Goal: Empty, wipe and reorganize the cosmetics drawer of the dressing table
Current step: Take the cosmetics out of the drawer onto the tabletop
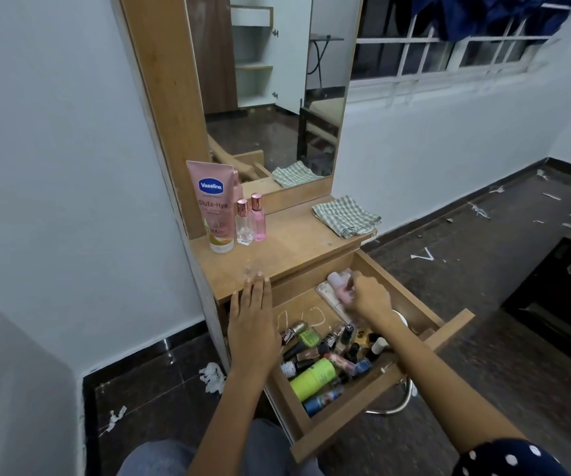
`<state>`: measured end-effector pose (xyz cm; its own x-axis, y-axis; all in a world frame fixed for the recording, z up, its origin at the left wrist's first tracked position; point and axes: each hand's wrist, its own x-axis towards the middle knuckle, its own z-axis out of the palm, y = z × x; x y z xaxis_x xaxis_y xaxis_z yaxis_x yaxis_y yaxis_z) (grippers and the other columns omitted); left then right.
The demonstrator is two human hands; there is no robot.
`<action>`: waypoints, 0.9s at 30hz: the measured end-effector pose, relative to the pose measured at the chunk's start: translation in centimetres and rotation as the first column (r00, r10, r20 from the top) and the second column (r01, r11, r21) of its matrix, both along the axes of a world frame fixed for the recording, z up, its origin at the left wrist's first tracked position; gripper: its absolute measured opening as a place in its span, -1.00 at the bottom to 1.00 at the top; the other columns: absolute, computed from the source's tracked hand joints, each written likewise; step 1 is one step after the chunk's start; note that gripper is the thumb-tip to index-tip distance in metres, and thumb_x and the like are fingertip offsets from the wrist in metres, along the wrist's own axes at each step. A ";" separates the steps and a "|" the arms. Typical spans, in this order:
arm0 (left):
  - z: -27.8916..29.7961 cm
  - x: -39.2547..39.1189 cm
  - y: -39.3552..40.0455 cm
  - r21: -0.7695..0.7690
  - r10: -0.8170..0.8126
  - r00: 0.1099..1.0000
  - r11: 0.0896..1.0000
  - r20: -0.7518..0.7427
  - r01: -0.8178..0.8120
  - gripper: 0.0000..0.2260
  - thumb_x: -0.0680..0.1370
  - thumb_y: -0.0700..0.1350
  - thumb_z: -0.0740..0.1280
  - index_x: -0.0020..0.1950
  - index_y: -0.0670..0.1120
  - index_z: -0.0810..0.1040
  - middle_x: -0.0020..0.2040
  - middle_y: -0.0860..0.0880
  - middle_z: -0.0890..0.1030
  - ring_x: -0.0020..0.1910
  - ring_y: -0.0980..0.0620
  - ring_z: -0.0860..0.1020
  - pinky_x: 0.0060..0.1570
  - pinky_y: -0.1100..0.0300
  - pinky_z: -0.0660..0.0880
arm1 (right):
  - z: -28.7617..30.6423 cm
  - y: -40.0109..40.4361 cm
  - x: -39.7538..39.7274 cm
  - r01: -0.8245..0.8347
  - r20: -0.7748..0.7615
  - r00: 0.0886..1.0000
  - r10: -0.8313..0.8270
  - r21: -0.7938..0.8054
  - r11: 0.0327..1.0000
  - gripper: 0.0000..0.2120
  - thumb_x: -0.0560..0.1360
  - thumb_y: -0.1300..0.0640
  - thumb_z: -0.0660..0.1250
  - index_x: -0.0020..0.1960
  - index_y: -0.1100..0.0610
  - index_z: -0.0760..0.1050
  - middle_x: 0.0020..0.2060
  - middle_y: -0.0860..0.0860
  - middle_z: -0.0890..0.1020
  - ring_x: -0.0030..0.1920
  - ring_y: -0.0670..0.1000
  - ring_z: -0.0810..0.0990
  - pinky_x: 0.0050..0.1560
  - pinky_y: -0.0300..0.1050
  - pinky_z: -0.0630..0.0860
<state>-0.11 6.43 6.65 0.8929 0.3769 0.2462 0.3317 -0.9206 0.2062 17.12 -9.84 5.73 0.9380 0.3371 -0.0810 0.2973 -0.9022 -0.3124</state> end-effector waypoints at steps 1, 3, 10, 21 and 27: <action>0.0 0.0 0.0 -0.004 0.000 1.000 1.000 0.003 0.000 -0.41 0.61 -0.08 0.06 0.57 -0.09 -0.14 0.58 -0.04 -0.13 0.55 -0.01 -0.16 0.49 0.04 -0.20 | 0.4 0.0 0.0 0.010 -0.066 0.998 -0.006 0.058 0.998 -0.64 0.39 0.09 0.46 0.11 0.11 0.43 0.03 0.08 0.61 0.01 0.11 0.59 0.01 -0.01 0.55; 0.1 -0.1 0.0 -0.007 -0.002 1.000 1.000 0.008 0.002 -0.42 0.61 -0.08 0.05 0.57 -0.09 -0.13 0.58 -0.04 -0.12 0.55 0.00 -0.15 0.48 0.05 -0.22 | 1.3 0.2 -0.3 0.055 -0.203 0.979 -0.010 0.215 0.975 -0.60 0.30 0.19 0.53 0.05 0.07 0.45 0.04 0.06 0.61 0.02 0.05 0.58 -0.01 -0.07 0.53; 0.6 0.0 0.2 -0.012 -0.004 1.000 1.000 0.013 0.004 -0.39 0.62 -0.11 0.14 0.57 -0.09 -0.11 0.58 -0.03 -0.09 0.55 0.01 -0.12 0.48 0.06 -0.23 | 5.6 2.7 -4.1 0.115 -0.314 0.929 0.193 0.744 0.659 -0.49 0.34 0.36 0.46 0.24 0.16 0.41 0.08 0.10 0.59 0.04 0.02 0.59 -0.03 -0.05 0.61; 0.5 -1.4 1.7 -0.014 0.041 0.998 0.999 -0.056 -0.042 -0.38 0.64 -0.09 0.08 0.55 -0.07 -0.27 0.55 -0.01 -0.30 0.54 0.00 -0.23 0.46 0.05 -0.28 | 6.6 13.6 -1.1 -0.062 0.070 0.998 0.003 0.874 0.481 -0.80 0.44 0.23 0.43 0.04 0.25 0.53 -0.09 0.06 0.64 -0.13 -0.10 0.57 -0.07 -0.24 0.46; 0.2 -1.3 2.0 -0.059 0.016 0.998 0.998 -0.053 -0.019 -0.39 0.64 -0.11 0.06 0.56 -0.05 -0.25 0.53 0.01 -0.33 0.53 0.03 -0.25 0.45 0.06 -0.29 | 5.8 16.3 0.9 -0.102 0.193 0.978 -0.074 0.762 0.640 -0.89 0.51 0.22 0.35 -0.10 0.28 0.54 -0.21 0.18 0.64 -0.24 -0.01 0.48 -0.33 -0.23 0.17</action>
